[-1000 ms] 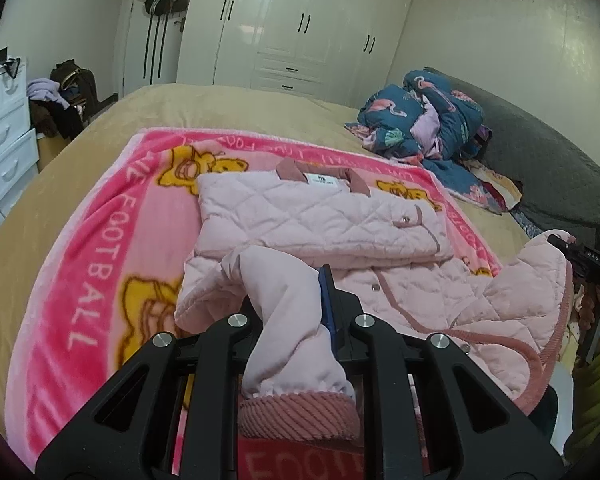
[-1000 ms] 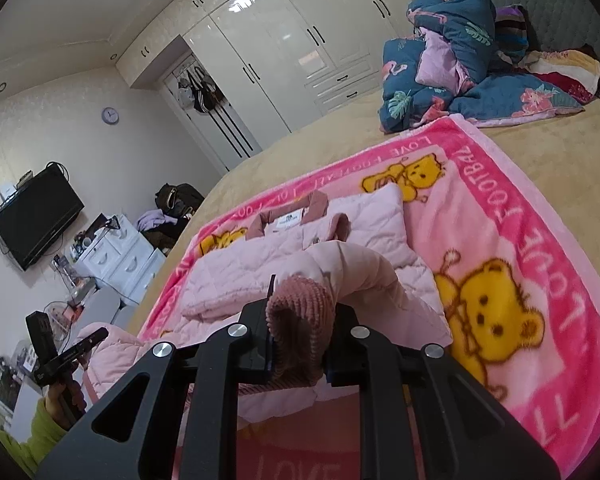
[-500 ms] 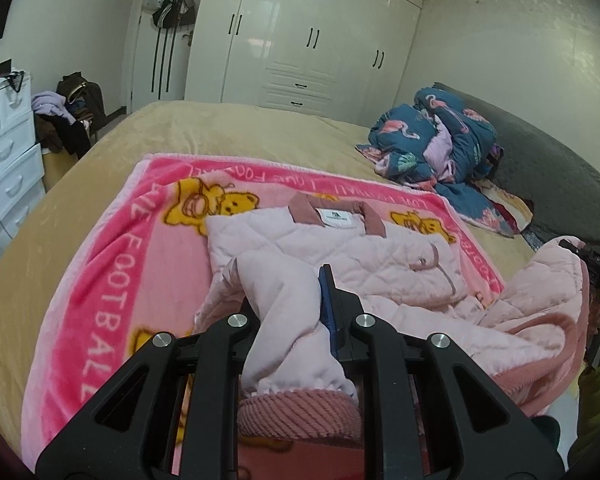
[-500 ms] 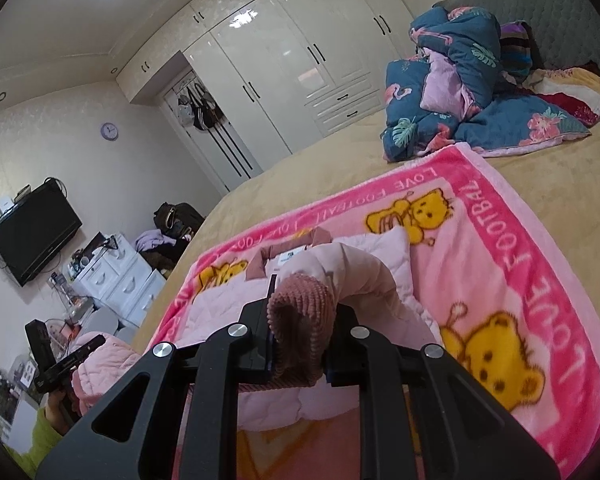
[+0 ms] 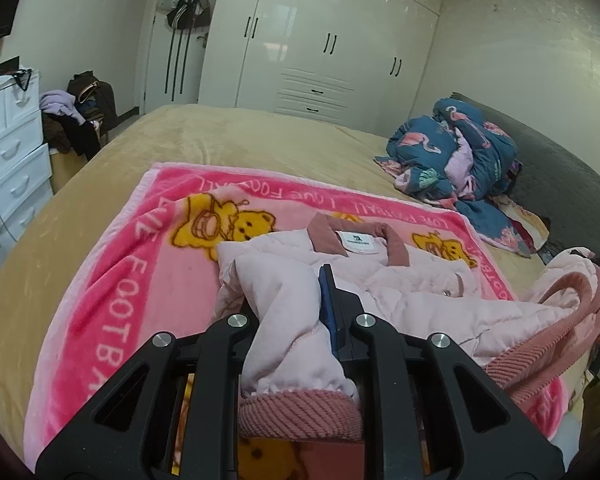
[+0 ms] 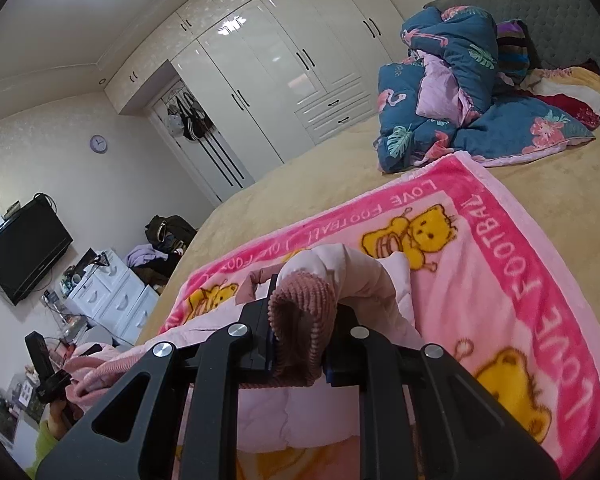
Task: Fold large clothes
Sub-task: 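Lift the hem with both tools and carry it toward the collar, then lay the hem over the collar and open both tools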
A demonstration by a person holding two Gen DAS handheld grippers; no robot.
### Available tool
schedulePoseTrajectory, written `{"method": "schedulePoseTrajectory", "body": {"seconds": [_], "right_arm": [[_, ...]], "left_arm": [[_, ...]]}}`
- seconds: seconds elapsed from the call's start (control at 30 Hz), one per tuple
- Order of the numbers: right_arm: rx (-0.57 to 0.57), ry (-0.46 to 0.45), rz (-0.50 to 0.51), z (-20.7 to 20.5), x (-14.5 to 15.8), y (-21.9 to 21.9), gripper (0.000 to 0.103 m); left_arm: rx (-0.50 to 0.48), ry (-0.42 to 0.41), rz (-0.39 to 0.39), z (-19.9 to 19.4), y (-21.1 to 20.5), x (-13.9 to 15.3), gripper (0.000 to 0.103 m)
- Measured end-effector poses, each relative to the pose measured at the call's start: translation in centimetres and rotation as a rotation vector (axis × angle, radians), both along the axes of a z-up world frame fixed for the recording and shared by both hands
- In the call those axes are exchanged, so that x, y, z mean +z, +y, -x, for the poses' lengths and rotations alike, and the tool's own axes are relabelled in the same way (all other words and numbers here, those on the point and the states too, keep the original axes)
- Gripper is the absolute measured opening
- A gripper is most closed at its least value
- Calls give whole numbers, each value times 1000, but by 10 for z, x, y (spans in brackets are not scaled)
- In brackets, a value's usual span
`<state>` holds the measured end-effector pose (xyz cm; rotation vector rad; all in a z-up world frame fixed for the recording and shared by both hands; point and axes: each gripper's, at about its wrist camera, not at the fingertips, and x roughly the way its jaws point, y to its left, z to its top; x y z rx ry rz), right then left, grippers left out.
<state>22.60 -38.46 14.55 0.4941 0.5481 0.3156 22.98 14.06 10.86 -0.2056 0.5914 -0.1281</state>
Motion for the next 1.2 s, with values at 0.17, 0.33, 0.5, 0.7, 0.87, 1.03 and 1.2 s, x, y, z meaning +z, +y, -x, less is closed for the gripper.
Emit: {"method": "schedulePoseTrajectory", "body": {"seconds": [0.17, 0.33, 0.5, 0.7, 0.87, 1.03, 1.2], "right_arm": [[-4, 16, 16, -20, -1, 1, 16], [-13, 50, 22, -47, -3, 2, 16], [-26, 86, 8, -70, -12, 1, 16], [-36, 117, 3, -91, -21, 0, 16], [-38, 138, -17, -104, -30, -1, 17], [-34, 154, -79, -114, -38, -5, 21], [-14, 142, -107, -119, -41, -5, 33]], "left_arm": [[7, 8, -22, -17, -2, 0, 11], [18, 21, -41, -36, -3, -1, 12], [26, 40, -64, -55, -3, -6, 12], [35, 64, -85, -75, -2, -16, 13], [39, 81, -91, -87, 0, -24, 13], [41, 95, -91, -95, 3, -33, 13], [41, 106, -87, -103, 4, -41, 13]]}}
